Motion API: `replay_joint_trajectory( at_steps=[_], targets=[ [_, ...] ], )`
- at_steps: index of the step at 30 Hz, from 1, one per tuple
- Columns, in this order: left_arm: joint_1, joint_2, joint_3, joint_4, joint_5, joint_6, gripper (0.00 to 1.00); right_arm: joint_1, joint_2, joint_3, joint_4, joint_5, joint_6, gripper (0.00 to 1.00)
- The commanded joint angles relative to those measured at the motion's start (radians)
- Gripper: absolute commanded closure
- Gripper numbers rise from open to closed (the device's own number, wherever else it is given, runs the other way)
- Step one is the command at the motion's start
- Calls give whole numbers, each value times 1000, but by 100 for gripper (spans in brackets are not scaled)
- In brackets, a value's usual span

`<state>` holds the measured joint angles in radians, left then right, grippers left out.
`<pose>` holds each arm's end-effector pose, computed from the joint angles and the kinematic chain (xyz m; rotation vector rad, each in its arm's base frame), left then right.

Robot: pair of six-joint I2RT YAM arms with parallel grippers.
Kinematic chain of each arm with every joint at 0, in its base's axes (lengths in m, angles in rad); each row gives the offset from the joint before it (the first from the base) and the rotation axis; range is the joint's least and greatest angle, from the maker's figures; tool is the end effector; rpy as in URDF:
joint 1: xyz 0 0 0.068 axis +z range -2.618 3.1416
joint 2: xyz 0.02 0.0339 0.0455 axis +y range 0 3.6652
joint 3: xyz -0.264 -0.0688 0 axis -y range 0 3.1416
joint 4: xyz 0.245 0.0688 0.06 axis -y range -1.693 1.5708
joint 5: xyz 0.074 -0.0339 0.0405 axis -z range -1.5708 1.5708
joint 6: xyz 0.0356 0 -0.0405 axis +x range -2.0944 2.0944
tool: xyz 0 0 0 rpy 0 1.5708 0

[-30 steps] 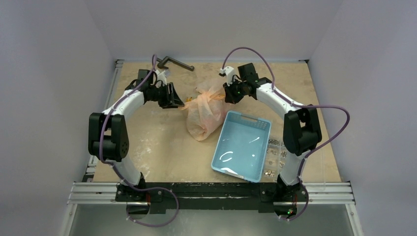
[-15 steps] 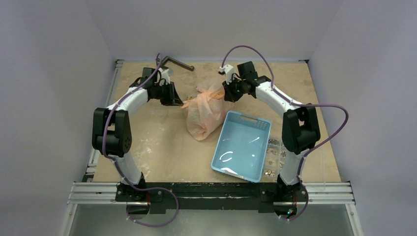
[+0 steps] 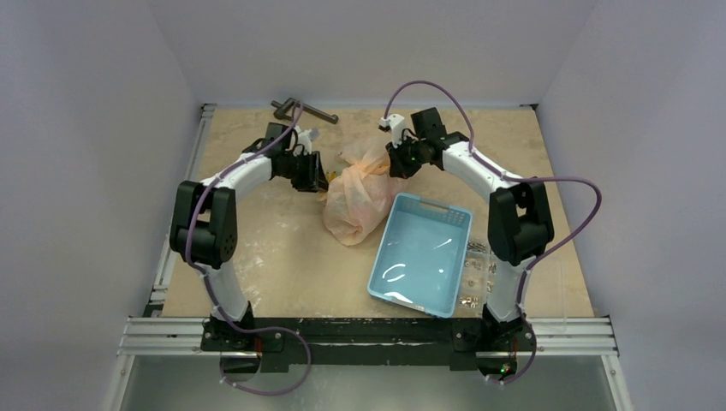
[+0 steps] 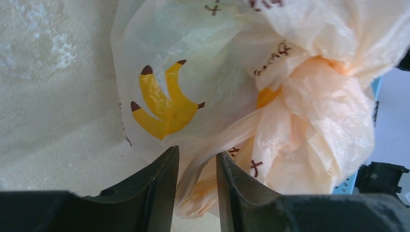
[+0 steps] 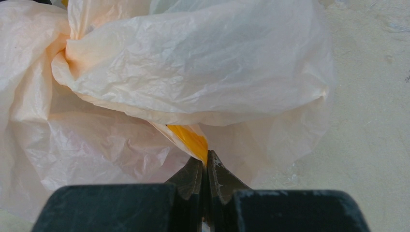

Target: Place the fake fruits into the plastic bag and tie a complex knot

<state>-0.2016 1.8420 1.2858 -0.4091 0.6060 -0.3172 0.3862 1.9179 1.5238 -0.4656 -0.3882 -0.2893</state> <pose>0.3773 -0.0978 0.2046 0.1010 2.5541 -0.9725 0.3922 0.1740 0.2421 -0.9618 2.2092 0.5150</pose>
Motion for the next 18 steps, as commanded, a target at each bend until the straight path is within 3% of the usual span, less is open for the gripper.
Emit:
replay_joint_trajectory(
  at_steps=[1, 4, 6, 8, 11, 12, 18],
  targets=[
    [-2, 31, 61, -137, -116, 83, 69, 8, -28, 39, 4, -11, -5, 100],
    [-2, 30, 70, -209, -154, 93, 55, 8, -37, 35, 16, -5, 12, 100],
    [-1, 17, 45, -208, -158, 93, 51, 8, -46, 27, 27, 4, 19, 100],
    [-1, 12, 19, -179, -162, 75, 60, 8, -48, 24, 33, 10, 30, 100],
    [-1, 29, 28, -166, -237, 34, 96, 8, -48, 25, 32, 14, 48, 100],
    [-1, 32, 38, -167, -282, 19, 100, 8, -49, 24, 33, 10, 52, 100],
    [17, -93, 51, -213, -523, 49, 100, 2, -78, 46, 7, 77, 62, 100]
  ],
)
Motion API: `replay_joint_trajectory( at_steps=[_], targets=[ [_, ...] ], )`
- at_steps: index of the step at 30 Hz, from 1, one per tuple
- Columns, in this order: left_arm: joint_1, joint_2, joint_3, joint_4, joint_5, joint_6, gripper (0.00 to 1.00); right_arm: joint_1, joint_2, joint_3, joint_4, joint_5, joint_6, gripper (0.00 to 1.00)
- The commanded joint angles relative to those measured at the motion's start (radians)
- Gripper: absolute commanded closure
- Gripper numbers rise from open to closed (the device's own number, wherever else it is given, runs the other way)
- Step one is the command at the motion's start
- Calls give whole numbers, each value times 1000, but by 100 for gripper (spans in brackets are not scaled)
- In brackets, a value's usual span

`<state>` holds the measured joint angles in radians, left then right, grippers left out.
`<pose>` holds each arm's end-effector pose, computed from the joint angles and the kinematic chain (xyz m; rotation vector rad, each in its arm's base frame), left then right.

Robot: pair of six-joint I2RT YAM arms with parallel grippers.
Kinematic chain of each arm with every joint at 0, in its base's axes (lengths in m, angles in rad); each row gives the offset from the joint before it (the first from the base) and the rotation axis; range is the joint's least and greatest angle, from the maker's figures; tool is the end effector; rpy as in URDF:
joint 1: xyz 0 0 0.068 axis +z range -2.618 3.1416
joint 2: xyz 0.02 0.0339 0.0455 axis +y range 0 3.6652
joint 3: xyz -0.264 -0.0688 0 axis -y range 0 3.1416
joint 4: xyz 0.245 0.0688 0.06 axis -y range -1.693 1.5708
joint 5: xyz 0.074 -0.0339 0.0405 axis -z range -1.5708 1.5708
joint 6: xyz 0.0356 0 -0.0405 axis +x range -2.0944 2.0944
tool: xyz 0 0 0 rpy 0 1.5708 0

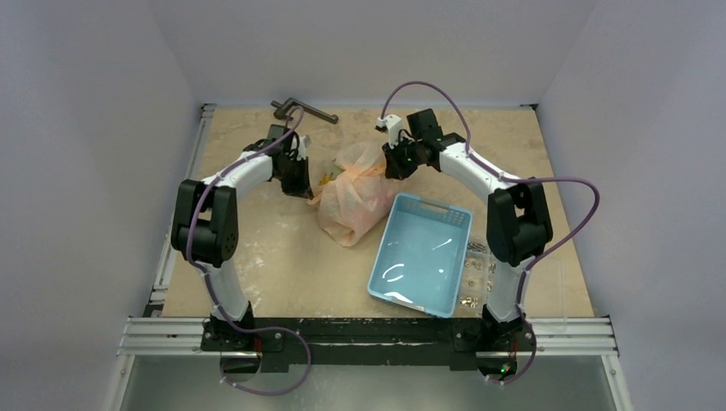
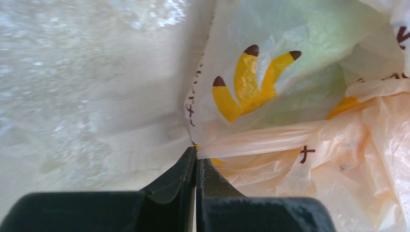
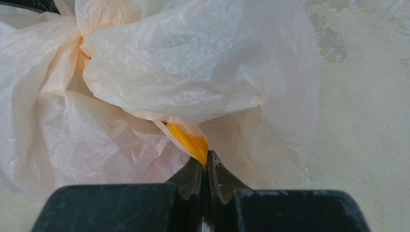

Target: Place the fake fruits into the plastic bag and tie a complex knot

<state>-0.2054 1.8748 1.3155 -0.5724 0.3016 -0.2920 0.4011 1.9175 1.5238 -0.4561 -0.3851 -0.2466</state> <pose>0.3742 -0.0888 0.1885 -0.0258 2.7392 -0.5536 0.3903 0.1800 0.2428 -0.9312 2.2196 0.5365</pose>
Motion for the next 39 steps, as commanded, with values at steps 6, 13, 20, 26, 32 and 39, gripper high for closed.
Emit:
replay_joint_trajectory(
  at_steps=[6, 13, 20, 26, 32, 39],
  targets=[
    [98, -312, -47, -121, -368, 98, 100, -31, -140, 47, -23, 219, -3, 100],
    [240, -365, -110, -181, -426, 169, 100, -58, -133, -15, 3, 321, -80, 100],
    [259, -333, -186, -124, -416, 201, 100, -44, -53, -15, -15, 267, -144, 100],
    [202, -440, -167, -71, -403, 275, 100, -28, -92, 70, -51, 175, -153, 100],
    [227, -464, -203, -29, -476, 405, 100, -66, -105, 4, -34, 249, -179, 100],
    [293, -395, -285, 14, -503, 450, 100, -82, -57, -170, 67, 324, -217, 100]
  ],
)
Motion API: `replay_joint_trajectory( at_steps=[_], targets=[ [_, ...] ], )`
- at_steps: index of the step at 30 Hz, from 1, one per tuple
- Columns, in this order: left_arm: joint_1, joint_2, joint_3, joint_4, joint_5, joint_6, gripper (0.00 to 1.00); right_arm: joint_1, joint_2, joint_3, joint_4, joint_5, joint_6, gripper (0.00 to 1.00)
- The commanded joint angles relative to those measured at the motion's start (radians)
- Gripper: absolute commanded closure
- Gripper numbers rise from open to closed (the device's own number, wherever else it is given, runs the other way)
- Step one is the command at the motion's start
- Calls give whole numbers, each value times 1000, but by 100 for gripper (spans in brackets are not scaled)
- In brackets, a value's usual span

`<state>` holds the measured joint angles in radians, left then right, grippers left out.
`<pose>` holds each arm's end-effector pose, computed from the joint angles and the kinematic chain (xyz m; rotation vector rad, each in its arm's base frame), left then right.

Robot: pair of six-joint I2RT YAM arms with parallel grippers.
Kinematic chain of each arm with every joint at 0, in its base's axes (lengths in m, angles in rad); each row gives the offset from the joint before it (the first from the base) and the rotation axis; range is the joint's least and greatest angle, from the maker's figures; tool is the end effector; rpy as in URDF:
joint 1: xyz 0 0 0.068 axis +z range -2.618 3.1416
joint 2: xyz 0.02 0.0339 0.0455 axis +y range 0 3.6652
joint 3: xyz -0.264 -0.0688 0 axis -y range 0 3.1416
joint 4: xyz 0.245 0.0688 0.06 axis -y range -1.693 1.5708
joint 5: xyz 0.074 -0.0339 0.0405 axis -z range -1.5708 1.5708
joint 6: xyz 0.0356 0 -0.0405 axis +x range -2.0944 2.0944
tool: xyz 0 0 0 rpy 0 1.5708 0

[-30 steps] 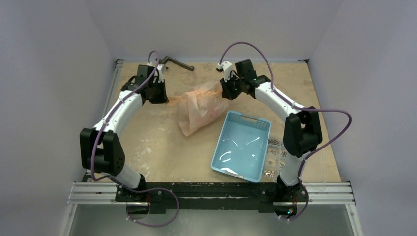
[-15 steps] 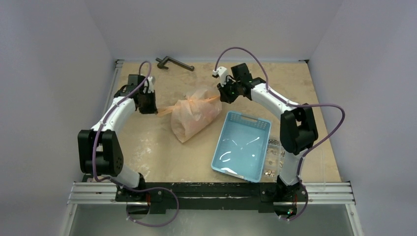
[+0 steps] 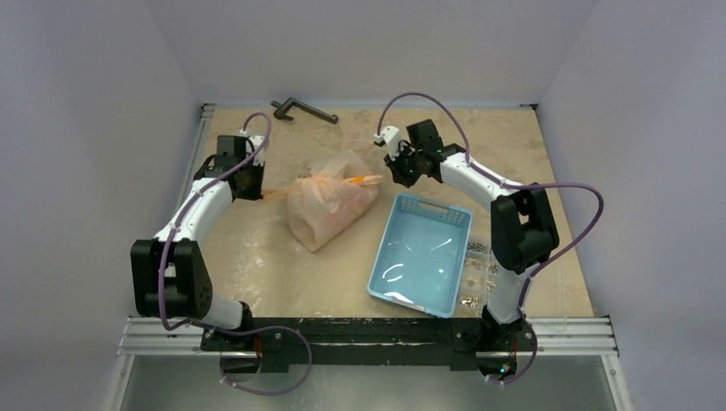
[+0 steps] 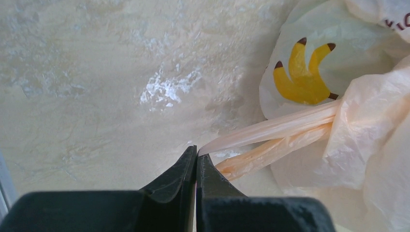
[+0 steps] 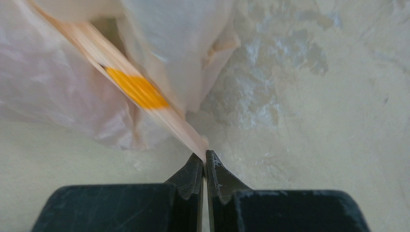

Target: Place the fake fruits into the plastic bag and tie a complex knot

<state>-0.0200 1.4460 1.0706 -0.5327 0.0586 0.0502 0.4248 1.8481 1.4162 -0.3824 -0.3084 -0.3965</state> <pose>0.3044 -0.0082 0.2551 0.1119 2.4751 -0.0597 0.3727 0.1805 0.2409 -1.0776 2.1092 0.3807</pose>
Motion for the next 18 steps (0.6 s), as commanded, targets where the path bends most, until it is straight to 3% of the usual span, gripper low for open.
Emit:
replay_joint_trajectory(
  at_steps=[1, 6, 10, 11, 14, 18],
  targets=[
    [119, 34, -34, -30, -252, 107, 100, -106, 13, -56, -12, 246, -68, 100],
    [118, -74, 37, -84, -14, 105, 100, -106, -26, 94, -115, 160, -51, 100],
    [52, -92, 85, -140, 97, 88, 100, -104, -19, 187, -221, -108, -36, 100],
    [34, -93, 81, -137, 103, 74, 100, -100, -1, 226, -265, -169, -12, 97],
    [0, -82, 64, -142, 125, 38, 100, -82, 58, 350, -359, -288, 92, 72],
    [-18, -81, 20, -119, 133, 19, 100, -45, 77, 343, -314, -240, 223, 67]
  ],
)
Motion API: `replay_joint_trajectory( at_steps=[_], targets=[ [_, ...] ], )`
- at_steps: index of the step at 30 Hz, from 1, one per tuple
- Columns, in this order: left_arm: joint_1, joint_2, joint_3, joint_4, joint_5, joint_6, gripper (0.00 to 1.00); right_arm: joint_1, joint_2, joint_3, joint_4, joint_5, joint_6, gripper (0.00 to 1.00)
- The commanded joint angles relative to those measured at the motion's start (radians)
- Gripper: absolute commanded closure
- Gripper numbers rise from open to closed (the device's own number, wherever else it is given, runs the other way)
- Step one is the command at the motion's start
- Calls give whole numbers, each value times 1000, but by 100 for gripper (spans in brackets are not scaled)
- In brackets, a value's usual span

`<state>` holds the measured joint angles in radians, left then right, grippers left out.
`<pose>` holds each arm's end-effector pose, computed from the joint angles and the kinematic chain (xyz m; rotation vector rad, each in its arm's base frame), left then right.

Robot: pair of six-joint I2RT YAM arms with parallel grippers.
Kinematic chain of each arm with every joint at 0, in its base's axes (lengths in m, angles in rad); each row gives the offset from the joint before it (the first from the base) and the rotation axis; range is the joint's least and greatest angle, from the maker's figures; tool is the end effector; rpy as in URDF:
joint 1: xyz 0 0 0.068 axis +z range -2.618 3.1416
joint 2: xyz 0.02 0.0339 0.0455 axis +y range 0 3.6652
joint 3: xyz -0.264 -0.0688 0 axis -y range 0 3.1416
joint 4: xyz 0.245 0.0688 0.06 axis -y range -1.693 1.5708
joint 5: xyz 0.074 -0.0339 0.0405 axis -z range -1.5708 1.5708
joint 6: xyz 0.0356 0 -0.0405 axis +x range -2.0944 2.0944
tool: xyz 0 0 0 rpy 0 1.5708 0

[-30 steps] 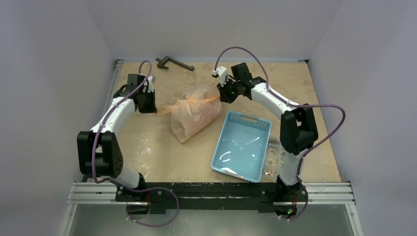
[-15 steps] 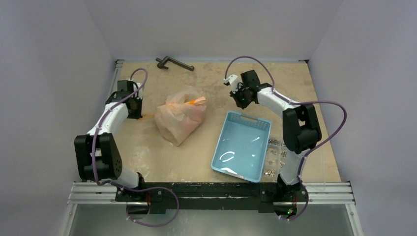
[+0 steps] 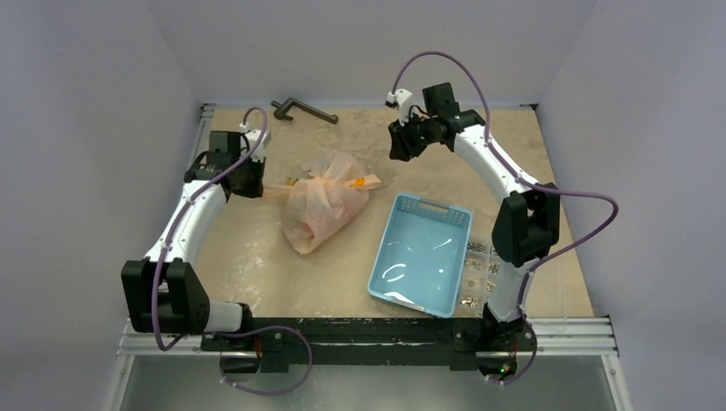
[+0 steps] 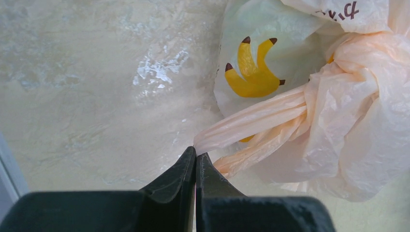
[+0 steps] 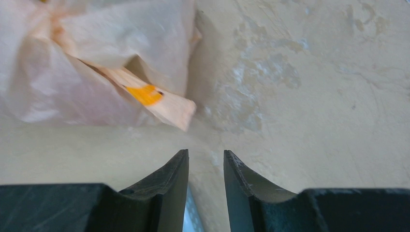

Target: Place the fake fruits into the plastic bag and tie a complex knot

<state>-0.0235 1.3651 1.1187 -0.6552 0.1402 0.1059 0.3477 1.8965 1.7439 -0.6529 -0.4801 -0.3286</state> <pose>0.2859 -0.0117 0.2847 0.2194 2.4553 -0.1376 0.3976 0.1616 0.3095 -0.9862 2.1149 0.5773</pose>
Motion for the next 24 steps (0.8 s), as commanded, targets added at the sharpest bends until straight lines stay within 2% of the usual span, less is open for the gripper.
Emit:
replay_joint_trajectory(
  at_steps=[1, 4, 7, 8, 11, 15, 18, 24],
  targets=[
    [-16, 1, -31, 7, 52, -37, 100, 35, 40, 6, -18, -58, 190, 65],
    [-16, 7, -30, 11, 52, -36, 100, 45, 88, 16, -6, -24, 230, 59],
    [-18, 15, -26, 13, 53, -31, 100, 49, 132, 14, 22, -15, 237, 38],
    [-17, 18, -26, 13, 52, -29, 100, 49, 152, 19, 28, -33, 249, 34],
    [-17, 25, -23, 15, 49, -22, 100, 46, 202, 33, 38, -81, 297, 31],
    [-17, 34, -24, 20, 46, -19, 100, 38, 237, 19, 79, -263, 372, 29],
    [-17, 40, -25, 26, 46, -21, 100, 38, 249, 8, 99, -402, 393, 33],
    [-16, 46, -28, 33, 44, -27, 100, 39, 225, -3, 139, -534, 397, 60]
  ],
)
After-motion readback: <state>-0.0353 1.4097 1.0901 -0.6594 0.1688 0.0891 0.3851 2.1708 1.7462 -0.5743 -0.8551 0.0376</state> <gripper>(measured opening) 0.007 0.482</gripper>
